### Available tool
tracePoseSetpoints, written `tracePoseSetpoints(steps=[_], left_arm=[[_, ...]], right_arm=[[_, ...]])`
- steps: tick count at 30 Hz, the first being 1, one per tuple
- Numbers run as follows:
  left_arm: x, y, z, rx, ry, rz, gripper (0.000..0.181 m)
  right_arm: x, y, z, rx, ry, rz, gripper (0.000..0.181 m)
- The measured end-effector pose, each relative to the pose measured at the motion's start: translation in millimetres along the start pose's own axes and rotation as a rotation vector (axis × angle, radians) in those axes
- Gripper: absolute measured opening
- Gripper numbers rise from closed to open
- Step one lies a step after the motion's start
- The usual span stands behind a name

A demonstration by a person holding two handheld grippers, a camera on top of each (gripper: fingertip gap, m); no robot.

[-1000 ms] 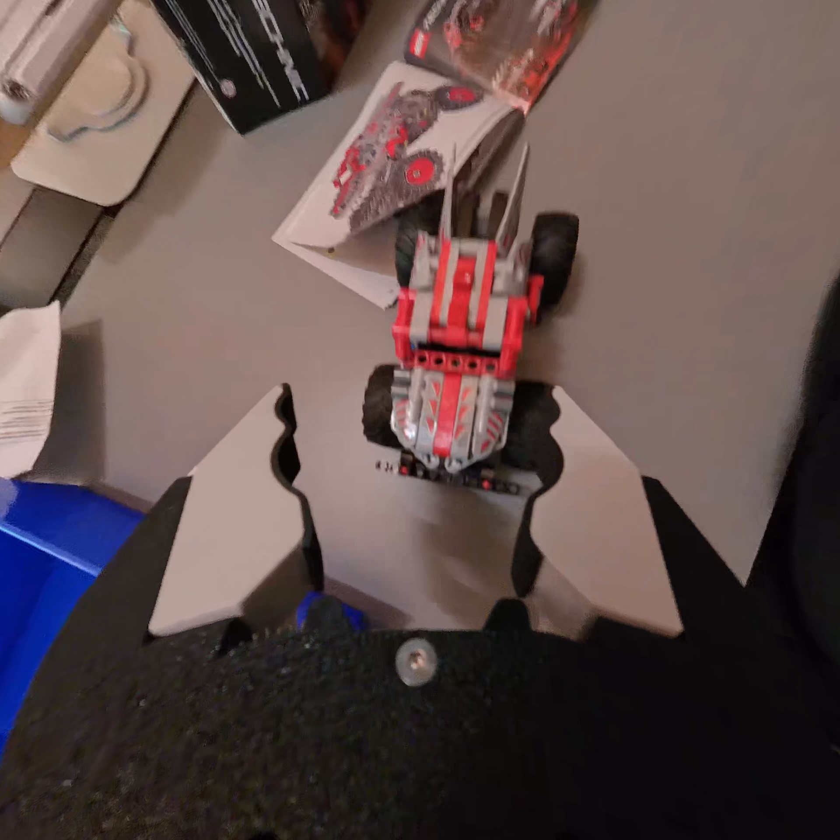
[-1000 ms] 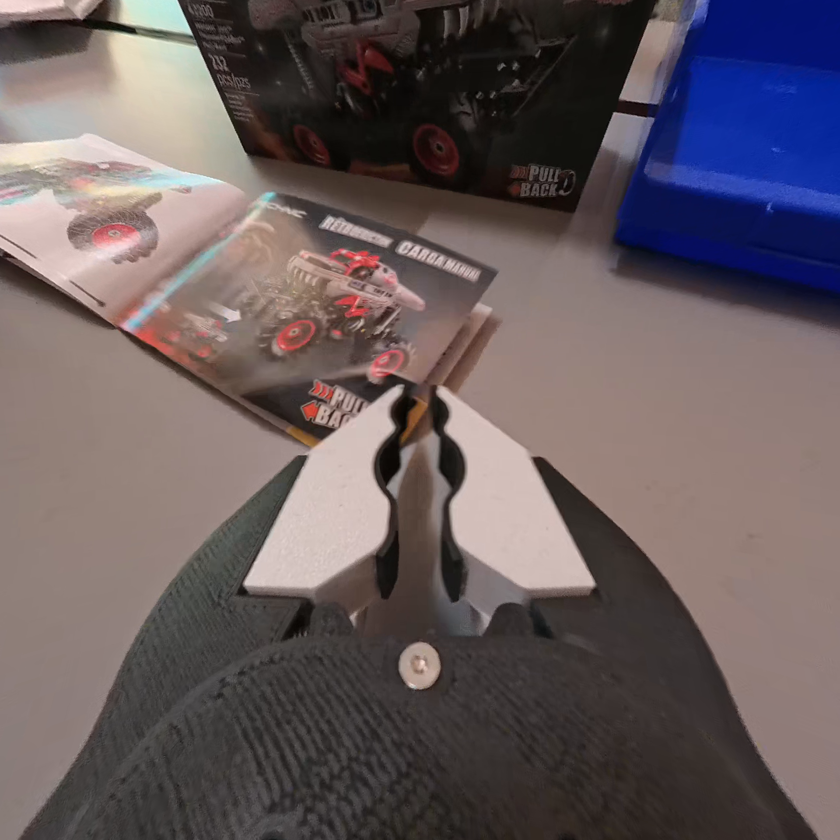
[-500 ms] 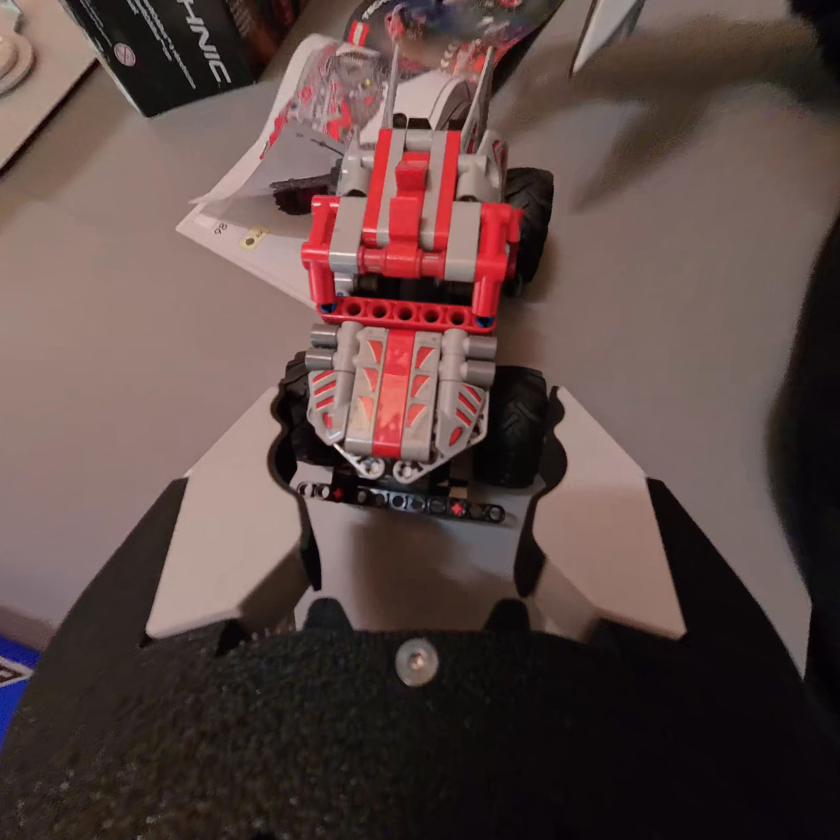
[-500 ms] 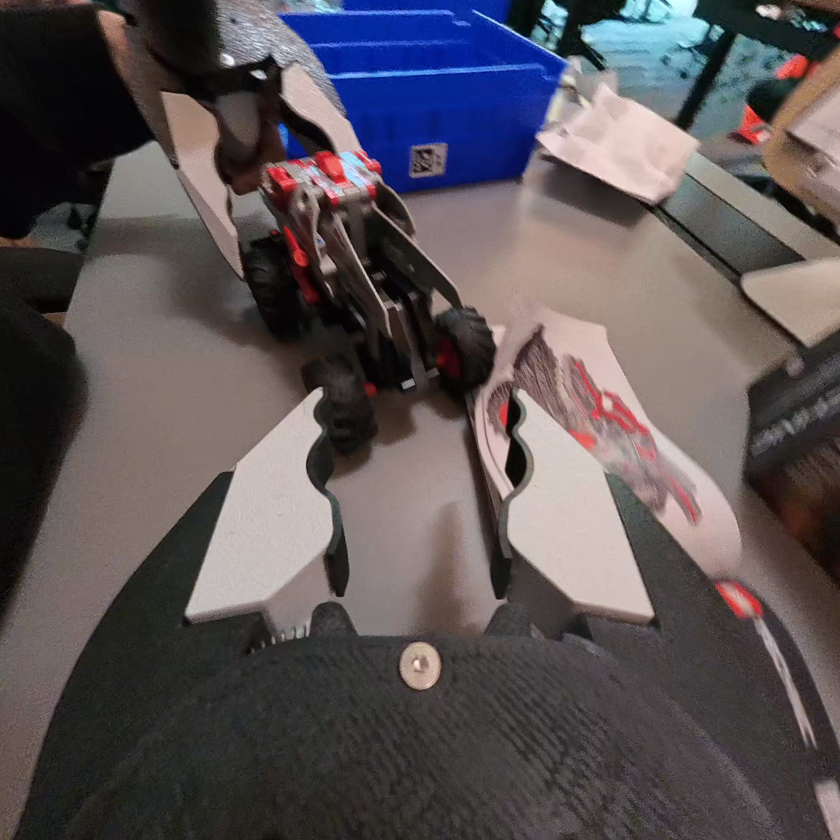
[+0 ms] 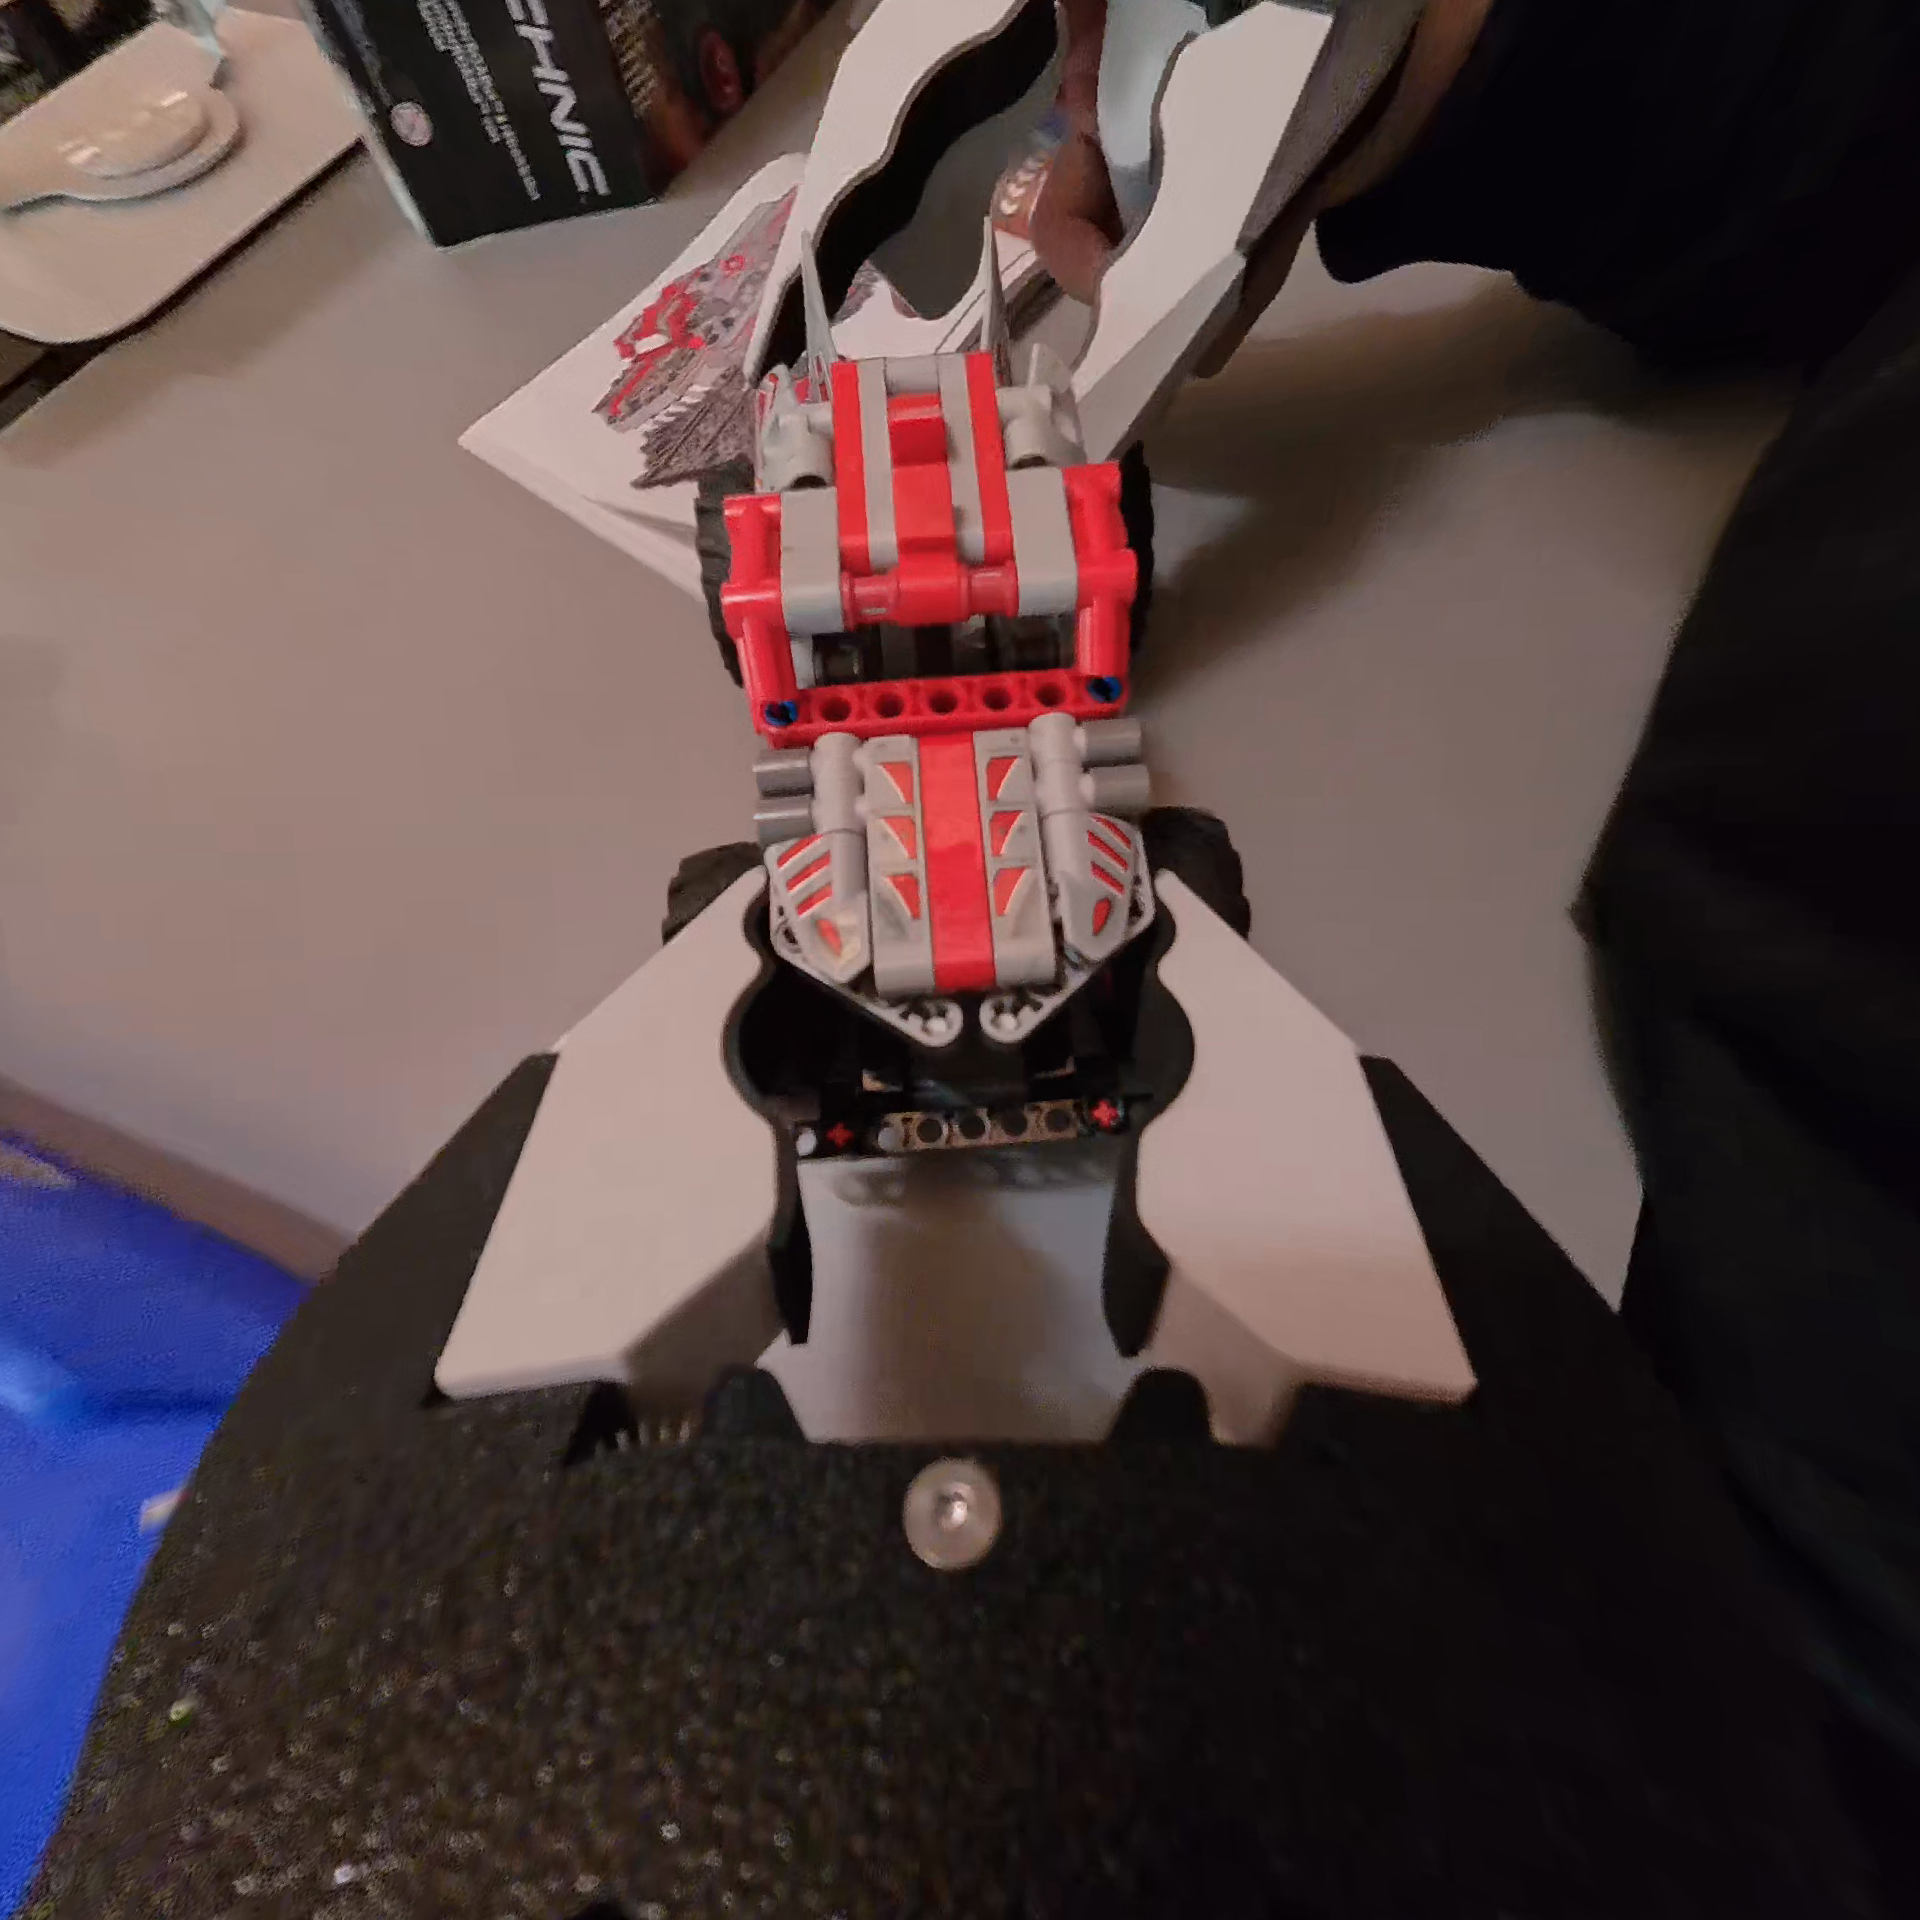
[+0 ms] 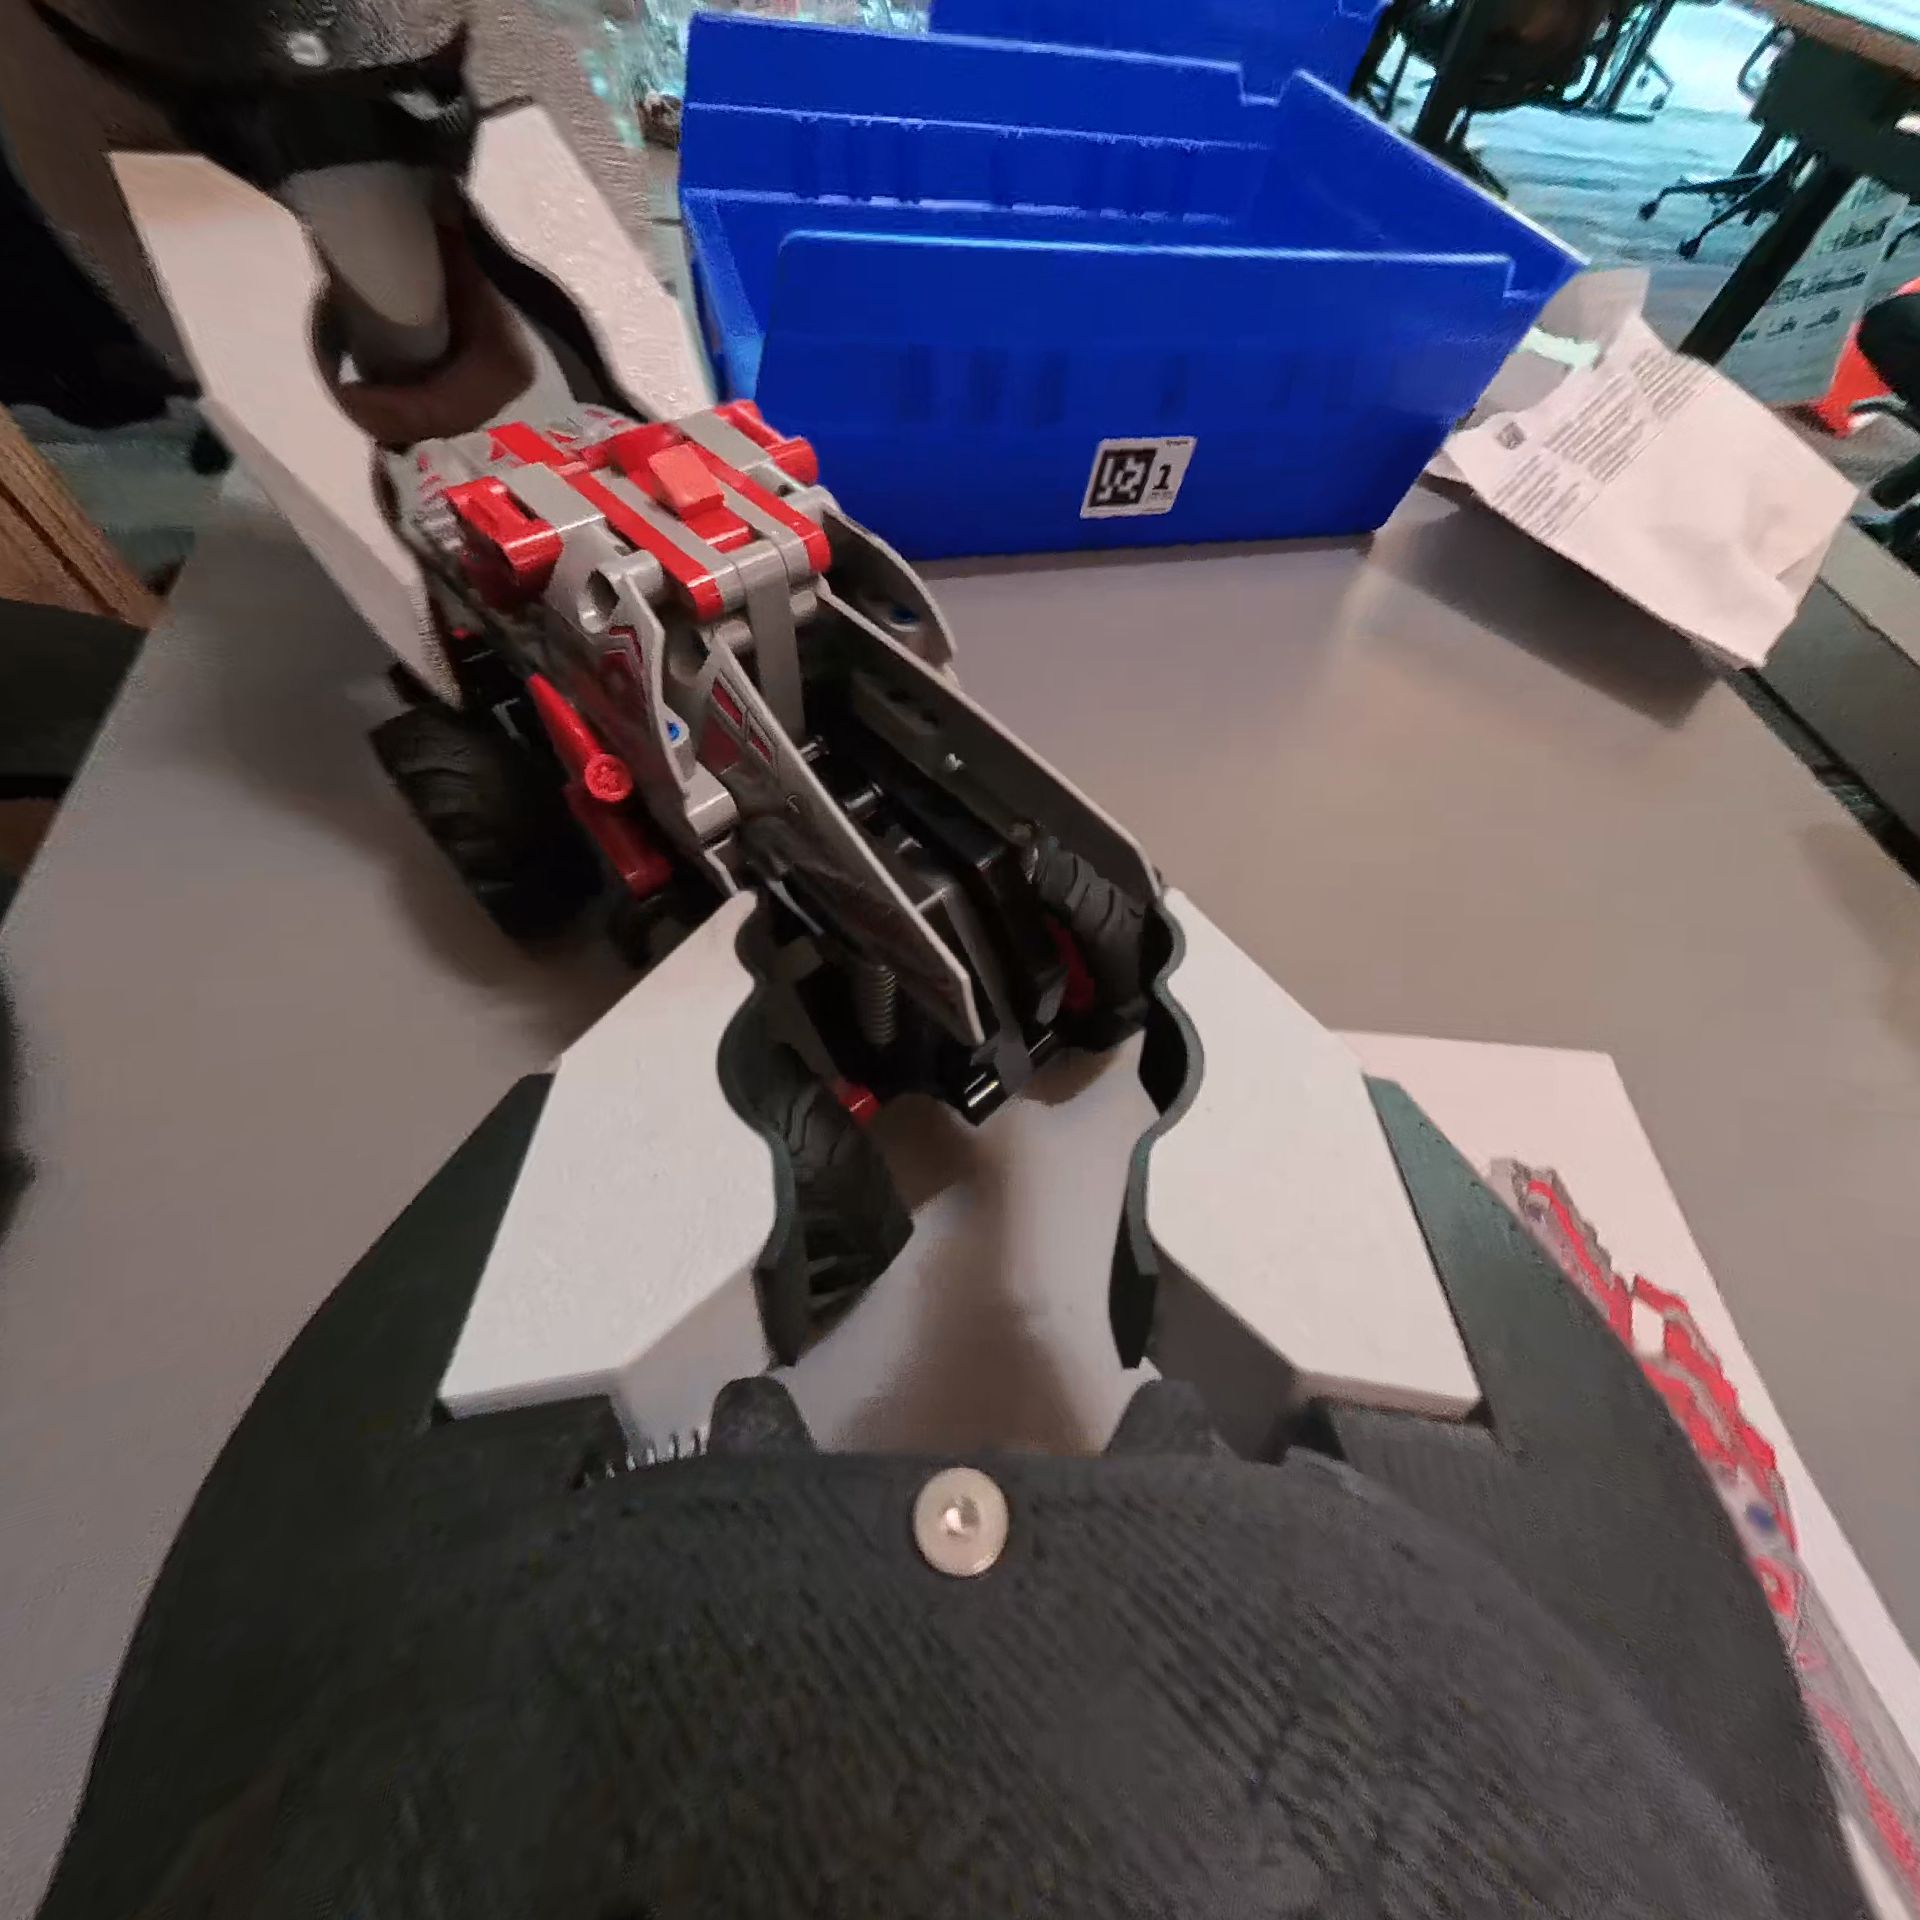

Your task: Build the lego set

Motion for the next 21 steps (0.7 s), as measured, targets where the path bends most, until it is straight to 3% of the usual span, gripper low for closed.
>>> tracePoseSetpoints(steps=[1, 5, 9, 15, 18, 21], left_arm=[[-2, 2, 4, -0.008, -0.022, 0.000, 0.064], [-7, 10, 15, -0.029, -0.140, 0.038, 0.064], [-16, 14, 21, -0.024, -0.247, 0.077, 0.058], [-31, 6, 2, 0.000, -0.370, 0.043, 0.041], [-31, 7, -1, 0.029, -0.428, 0.013, 0.045], [-32, 5, 2, 0.023, -0.450, 0.030, 0.049]], right_arm=[[-1, -3, -5, 0.000, 0.011, 0.010, 0.067], [-1, -16, -26, 0.002, -0.007, 0.170, 0.043], [-21, -24, -45, 0.014, 0.017, 0.183, 0.067], [-36, -30, -59, 0.022, 0.085, 0.212, 0.047], [-32, -28, -53, 0.022, 0.112, 0.236, 0.047], [-27, -26, -39, 0.015, 0.106, 0.218, 0.062]])
Point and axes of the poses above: each gripper's, where its closed fingertips meet, z back along the fingers, y out of its underside, x = y × z across the jaws, the point moved 3 cm from there along z, back along the fingers, and after that the axes turned 1 degree about y, right-handed, at the moved point
